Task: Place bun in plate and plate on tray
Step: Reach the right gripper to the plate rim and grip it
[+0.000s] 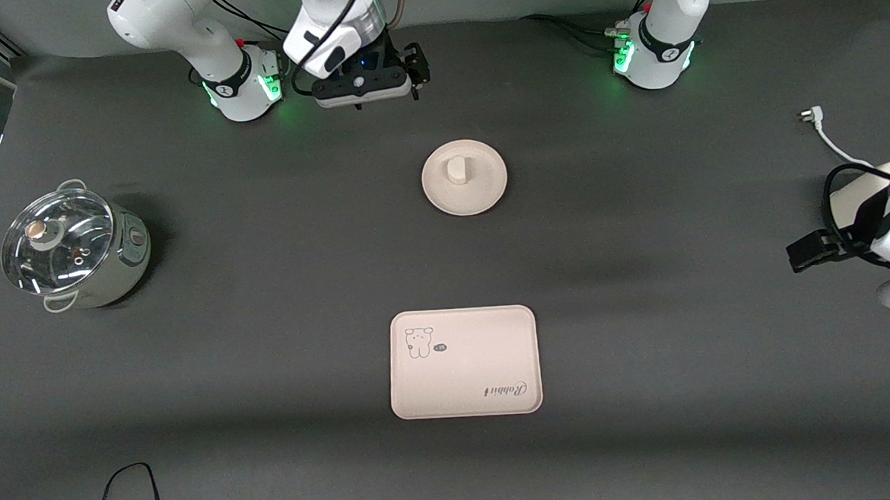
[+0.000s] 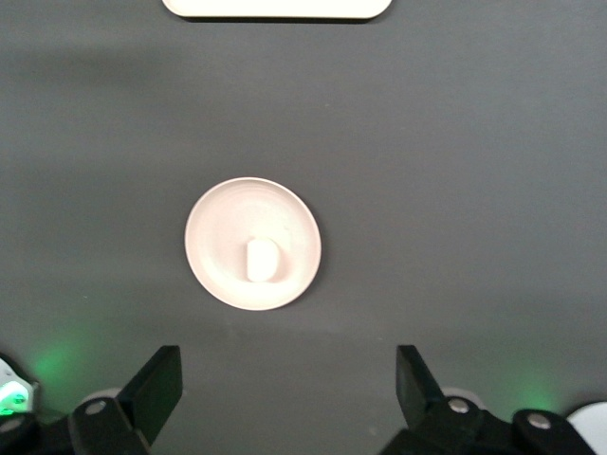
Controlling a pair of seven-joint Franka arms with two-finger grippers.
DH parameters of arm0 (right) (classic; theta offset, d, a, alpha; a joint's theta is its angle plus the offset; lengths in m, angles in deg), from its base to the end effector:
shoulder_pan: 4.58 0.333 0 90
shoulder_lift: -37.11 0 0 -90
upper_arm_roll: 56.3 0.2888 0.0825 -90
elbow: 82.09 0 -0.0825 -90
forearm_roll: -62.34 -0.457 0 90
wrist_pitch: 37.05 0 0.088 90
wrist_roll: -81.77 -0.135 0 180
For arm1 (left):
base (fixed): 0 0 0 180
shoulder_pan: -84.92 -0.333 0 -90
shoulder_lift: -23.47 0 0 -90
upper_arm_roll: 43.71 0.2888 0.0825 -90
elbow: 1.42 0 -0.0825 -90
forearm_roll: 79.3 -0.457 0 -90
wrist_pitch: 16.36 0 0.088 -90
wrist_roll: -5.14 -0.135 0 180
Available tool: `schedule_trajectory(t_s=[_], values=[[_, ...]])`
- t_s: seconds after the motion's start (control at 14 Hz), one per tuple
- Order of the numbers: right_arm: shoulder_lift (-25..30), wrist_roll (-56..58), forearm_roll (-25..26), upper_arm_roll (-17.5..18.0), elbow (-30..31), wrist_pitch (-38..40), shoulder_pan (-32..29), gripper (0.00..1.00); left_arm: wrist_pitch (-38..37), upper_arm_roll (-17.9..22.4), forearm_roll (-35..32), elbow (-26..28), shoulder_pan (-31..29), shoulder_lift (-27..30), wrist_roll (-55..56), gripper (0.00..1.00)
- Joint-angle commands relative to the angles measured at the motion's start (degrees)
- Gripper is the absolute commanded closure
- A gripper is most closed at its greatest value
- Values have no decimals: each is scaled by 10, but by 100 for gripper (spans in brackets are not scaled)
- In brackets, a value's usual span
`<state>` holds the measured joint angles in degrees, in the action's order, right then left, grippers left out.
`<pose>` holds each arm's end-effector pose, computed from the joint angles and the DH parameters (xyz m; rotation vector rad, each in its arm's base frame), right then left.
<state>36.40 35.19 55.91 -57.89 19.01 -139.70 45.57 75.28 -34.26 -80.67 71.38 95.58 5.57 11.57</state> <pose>0.4144 0.4884 0.4750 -3.0551 -0.0164 0.1083 0.7142 -0.0274 0.5286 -3.0660 -0.1262 -0.0392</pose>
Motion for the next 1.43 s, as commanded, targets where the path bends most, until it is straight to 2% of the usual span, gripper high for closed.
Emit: schedule_trajectory(t_s=[0.0,0.36,0.5,0.71,0.79,1.21,1.36], values=[[20,4,-15,-7,94,-91,7,0,-20,7,1,15,9,30,-15,0],[17,5,-34,-6,248,-299,14,0,-22,10,8,18,1,38,-23,0],[-3,4,-35,-6,288,-374,32,0,-17,9,10,24,1,40,-19,0],[-52,-4,-51,-5,311,-457,43,0,3,9,9,68,1,67,-19,0],[-63,-4,-70,-5,321,-489,48,0,4,9,9,69,1,67,-21,0],[-154,-6,-74,-4,350,-627,66,0,6,9,15,70,-10,66,-29,0],[-169,-6,-100,-4,365,-663,76,0,6,10,23,69,-20,66,-38,0]])
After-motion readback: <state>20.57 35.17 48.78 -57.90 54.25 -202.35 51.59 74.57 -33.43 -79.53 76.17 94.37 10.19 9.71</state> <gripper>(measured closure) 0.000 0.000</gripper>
